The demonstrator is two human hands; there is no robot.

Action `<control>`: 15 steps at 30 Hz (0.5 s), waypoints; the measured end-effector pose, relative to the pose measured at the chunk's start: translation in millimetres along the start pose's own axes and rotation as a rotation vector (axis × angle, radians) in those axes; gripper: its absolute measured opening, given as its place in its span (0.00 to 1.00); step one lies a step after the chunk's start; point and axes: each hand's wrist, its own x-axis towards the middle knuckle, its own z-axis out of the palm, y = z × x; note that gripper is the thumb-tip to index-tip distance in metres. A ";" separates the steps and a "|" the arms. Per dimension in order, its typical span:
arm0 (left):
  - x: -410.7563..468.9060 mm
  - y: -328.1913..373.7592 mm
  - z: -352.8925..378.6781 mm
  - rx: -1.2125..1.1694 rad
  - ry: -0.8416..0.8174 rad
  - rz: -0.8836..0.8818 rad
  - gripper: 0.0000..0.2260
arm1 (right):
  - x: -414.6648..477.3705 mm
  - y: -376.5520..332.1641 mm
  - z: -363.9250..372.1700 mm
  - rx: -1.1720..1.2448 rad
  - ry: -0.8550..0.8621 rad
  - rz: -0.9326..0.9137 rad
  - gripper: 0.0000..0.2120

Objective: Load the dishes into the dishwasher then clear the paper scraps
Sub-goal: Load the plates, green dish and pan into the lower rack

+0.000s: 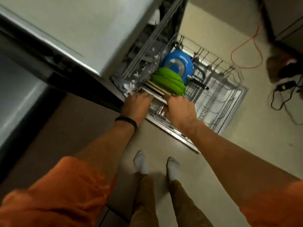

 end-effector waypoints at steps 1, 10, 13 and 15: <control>-10.8 10.1 -17.4 0.010 -0.009 -0.024 0.07 | -10.7 -4.1 -15.9 0.002 0.010 -0.015 0.11; -120.0 78.4 -168.1 0.036 0.167 -0.257 0.10 | -112.1 -63.3 -161.3 0.016 0.142 -0.281 0.10; -167.2 79.2 -189.7 0.077 0.307 -0.367 0.13 | -136.0 -96.8 -179.1 0.014 0.156 -0.422 0.11; -190.2 75.8 -201.8 0.089 0.354 -0.420 0.15 | -144.7 -117.9 -184.4 0.027 0.173 -0.487 0.11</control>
